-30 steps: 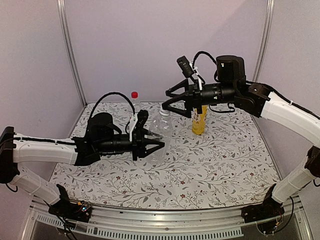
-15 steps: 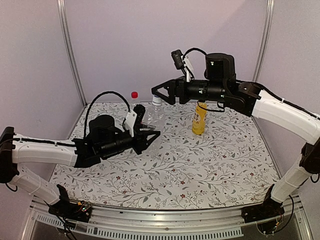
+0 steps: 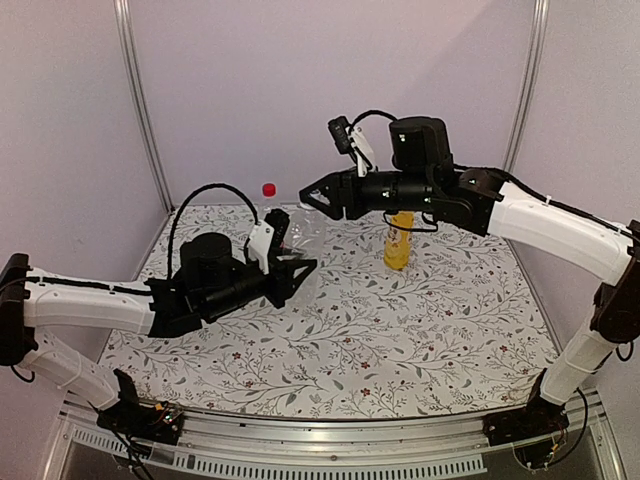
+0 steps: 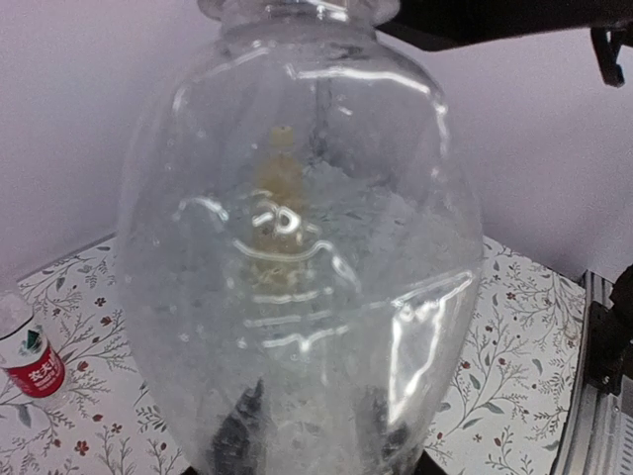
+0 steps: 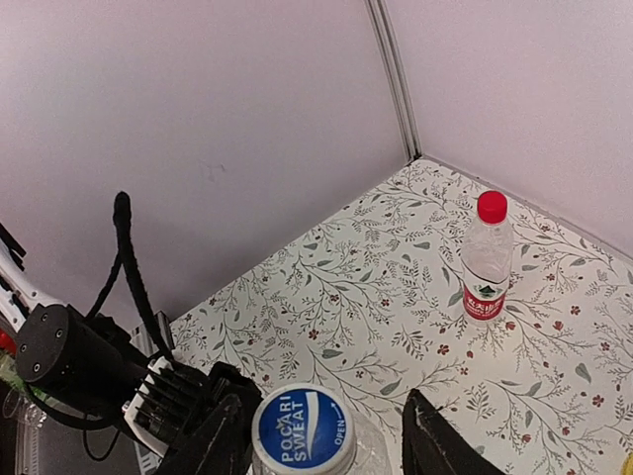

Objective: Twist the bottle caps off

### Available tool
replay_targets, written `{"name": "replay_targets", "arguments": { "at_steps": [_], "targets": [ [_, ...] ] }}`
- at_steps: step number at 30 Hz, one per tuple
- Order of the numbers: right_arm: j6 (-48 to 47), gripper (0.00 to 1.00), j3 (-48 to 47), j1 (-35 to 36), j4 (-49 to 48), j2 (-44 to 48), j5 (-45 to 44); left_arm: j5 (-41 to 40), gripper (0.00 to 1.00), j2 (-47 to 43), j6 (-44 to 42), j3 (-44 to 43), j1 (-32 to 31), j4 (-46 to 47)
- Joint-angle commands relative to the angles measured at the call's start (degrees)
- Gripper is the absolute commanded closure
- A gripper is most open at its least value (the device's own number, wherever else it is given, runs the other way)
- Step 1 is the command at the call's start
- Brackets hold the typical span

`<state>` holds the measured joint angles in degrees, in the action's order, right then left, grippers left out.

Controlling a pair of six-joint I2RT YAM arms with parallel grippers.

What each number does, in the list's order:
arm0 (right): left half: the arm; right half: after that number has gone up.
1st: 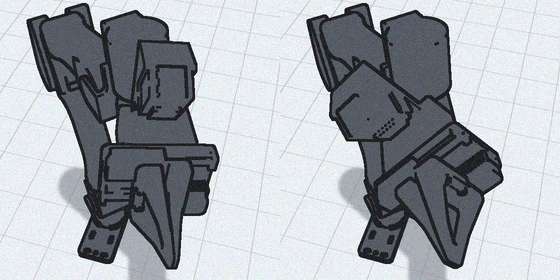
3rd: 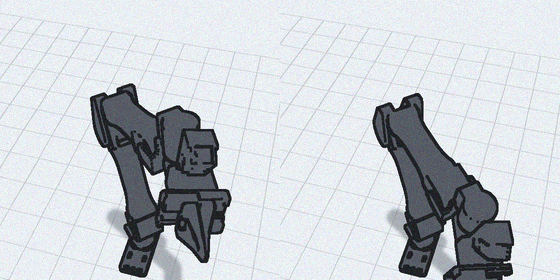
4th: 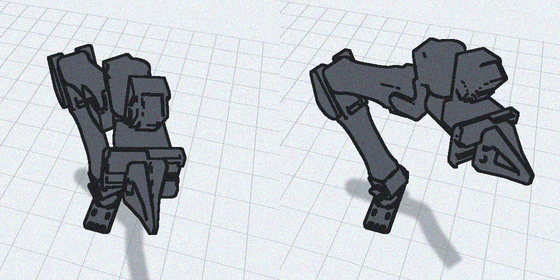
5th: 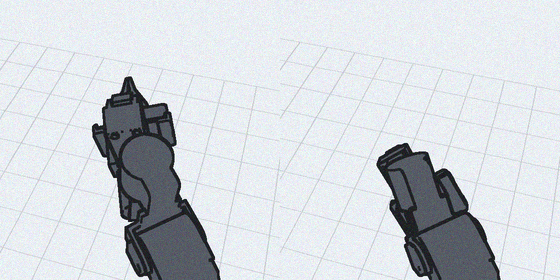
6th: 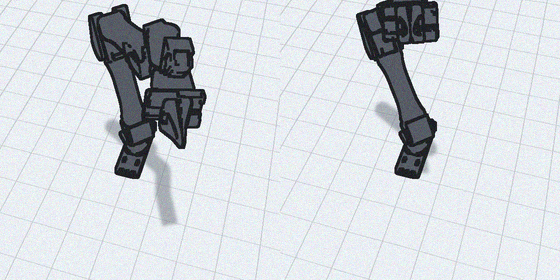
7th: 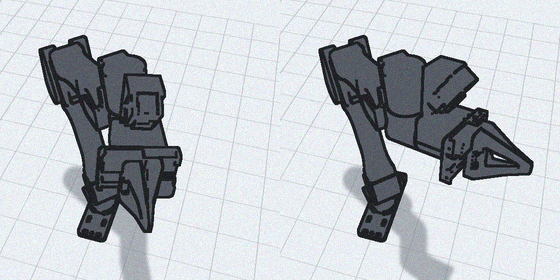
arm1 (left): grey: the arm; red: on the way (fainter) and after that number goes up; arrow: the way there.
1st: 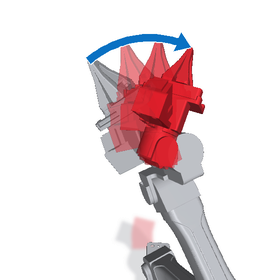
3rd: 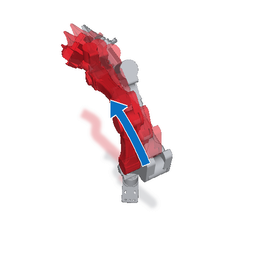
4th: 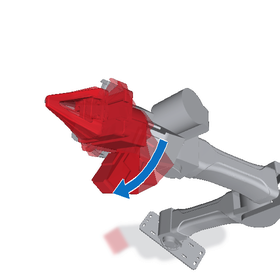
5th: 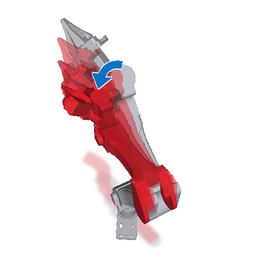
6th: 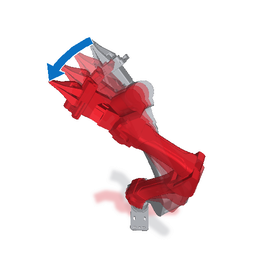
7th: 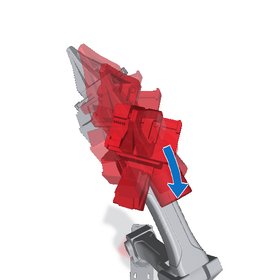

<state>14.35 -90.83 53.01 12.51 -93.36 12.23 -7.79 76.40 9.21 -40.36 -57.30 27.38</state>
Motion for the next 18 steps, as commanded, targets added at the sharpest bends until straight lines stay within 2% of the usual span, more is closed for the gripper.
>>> {"name": "replay_targets", "arguments": {
  "at_steps": [1, 8, 13, 16, 18],
  "targets": [
    [0.3, 0.5, -1.6, 0.7, -0.2, -0.8, 0.5, -1.3, 0.71, -0.3, -0.9, -1.8, -0.8, -0.4],
    [0.1, 0.63, -1.6, 0.7, -0.5, -0.8, 1.3, -1.7, 0.71, -0.4, -1.1, -1.9, -1.0, -0.7],
    [-0.9, 0.8, -1.1, 0.7, -0.7, -0.3, 2.8, -1.2, 0.71, -1.0, -1.7, -1.7, -0.9, -0.8],
    [-4.3, 0.93, 0.0, 0.2, -1.4, 1.2, 6.0, 3.9, 0.7, -2.1, -4.1, -1.1, -0.7, -1.0],
    [-8.7, 0.97, 1.2, -1.1, -2.1, 2.8, 13.6, 11.4, 0.69, -3.6, -5.9, 0.0, 0.2, -1.1]
  ]
}}
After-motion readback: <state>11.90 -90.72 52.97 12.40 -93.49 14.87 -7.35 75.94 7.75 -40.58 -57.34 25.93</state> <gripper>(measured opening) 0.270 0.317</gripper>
